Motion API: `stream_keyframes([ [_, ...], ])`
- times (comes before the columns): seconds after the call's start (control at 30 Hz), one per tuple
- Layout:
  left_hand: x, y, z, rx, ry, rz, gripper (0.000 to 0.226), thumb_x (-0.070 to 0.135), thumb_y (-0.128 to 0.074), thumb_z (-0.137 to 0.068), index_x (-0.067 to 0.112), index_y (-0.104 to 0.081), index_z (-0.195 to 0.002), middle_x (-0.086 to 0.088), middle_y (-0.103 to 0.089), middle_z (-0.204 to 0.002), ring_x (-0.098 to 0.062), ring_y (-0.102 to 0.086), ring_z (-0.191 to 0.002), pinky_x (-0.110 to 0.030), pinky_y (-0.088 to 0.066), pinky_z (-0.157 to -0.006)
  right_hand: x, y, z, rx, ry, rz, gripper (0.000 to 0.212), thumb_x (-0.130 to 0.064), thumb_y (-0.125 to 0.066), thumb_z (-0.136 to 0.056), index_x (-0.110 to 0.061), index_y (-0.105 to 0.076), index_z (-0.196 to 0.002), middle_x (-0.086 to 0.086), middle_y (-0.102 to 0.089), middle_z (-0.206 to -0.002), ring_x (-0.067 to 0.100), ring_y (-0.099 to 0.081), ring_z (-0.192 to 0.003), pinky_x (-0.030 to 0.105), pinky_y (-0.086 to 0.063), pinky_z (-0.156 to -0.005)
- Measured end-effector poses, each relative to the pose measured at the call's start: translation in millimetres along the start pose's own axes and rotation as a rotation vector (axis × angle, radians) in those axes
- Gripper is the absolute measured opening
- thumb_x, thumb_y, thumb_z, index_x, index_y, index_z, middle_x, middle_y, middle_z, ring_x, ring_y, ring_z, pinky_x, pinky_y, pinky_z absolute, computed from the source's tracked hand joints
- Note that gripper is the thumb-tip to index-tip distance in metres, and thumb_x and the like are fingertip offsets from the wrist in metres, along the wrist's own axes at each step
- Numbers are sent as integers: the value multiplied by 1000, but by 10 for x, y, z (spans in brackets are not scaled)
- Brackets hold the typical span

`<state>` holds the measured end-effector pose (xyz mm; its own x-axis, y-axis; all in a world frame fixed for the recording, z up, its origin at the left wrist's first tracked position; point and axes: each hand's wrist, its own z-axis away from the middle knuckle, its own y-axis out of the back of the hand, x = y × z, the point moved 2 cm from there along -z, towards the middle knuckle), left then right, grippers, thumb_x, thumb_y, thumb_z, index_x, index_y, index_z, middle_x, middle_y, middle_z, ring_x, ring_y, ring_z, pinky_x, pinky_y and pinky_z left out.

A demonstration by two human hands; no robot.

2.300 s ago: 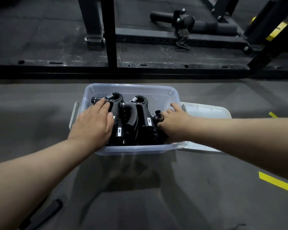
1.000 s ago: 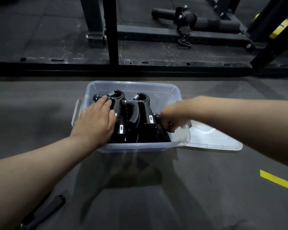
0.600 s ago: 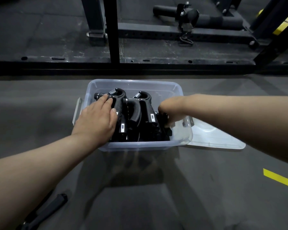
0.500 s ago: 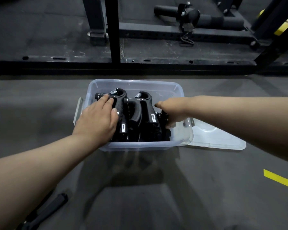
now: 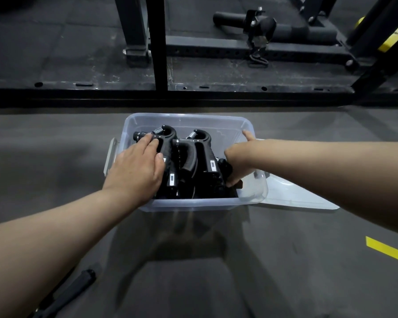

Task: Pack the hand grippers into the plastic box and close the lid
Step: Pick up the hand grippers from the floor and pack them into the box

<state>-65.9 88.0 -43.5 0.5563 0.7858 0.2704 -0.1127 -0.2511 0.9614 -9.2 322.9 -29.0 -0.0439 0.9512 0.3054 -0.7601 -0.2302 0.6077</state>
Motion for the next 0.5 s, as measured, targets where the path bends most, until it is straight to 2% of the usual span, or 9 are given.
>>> stream_keyframes([
  [0.07, -1, -1, 0, -1, -2, -1, 51, 33, -32, -99, 9, -41, -144, -8, -34, -154, -21, -31, -141, -40, -25, -114, -10, 26, 67, 83, 11, -24, 41, -63, -61, -78, -25, -60, -92, -11, -65, -83, 14, -63, -84, 62, 2, -112],
  [0.17, 4, 4, 7, -2, -1, 2, 51, 33, -31, -99, 10, -40, -144, -8, -34, -154, -21, -31, -141, -41, -25, -114, -99, -127, 183, 285, 25, 181, 39, -48, -56, -87, -20, -63, -113, 7, -56, -108, 27, -51, -104, 46, -25, -104],
  [0.23, 11, 12, 6, -4, 2, 6, 51, 33, -31, -99, 10, -40, -144, -8, -34, -154, -21, -31, -141, -40, -25, -114, -178, -256, 230, 379, 62, 275, 30, -30, -50, -93, -16, -62, -117, 11, -55, -118, 29, -51, -109, 40, -30, -97],
  [0.37, 8, 11, 7, 0, -3, 2, 52, 34, -28, -99, 9, -42, -143, -9, -35, -153, -22, -32, -140, -40, -25, -114, -222, -271, 225, 400, 202, 222, 21, -13, -49, -90, -14, -64, -106, 7, -63, -110, 29, -61, -101, 33, -35, -77],
  [0.43, 7, 9, 12, -1, -6, 7, 53, 35, -27, -99, 9, -42, -143, -9, -36, -153, -22, -32, -140, -41, -25, -114, -182, -215, 225, 374, 252, 138, 5, -12, -60, -82, -13, -58, -86, 4, -59, -90, 29, -62, -90, 31, -40, -67],
  [0.5, 3, -2, 3, -4, 0, 7, 52, 34, -30, -99, 9, -41, -143, -9, -35, -153, -21, -31, -141, -40, -24, -115, -112, -216, 183, 343, 249, 41, 28, -12, -66, -75, -15, -39, -67, 2, -48, -73, 29, -59, -79, 32, -46, -62],
])
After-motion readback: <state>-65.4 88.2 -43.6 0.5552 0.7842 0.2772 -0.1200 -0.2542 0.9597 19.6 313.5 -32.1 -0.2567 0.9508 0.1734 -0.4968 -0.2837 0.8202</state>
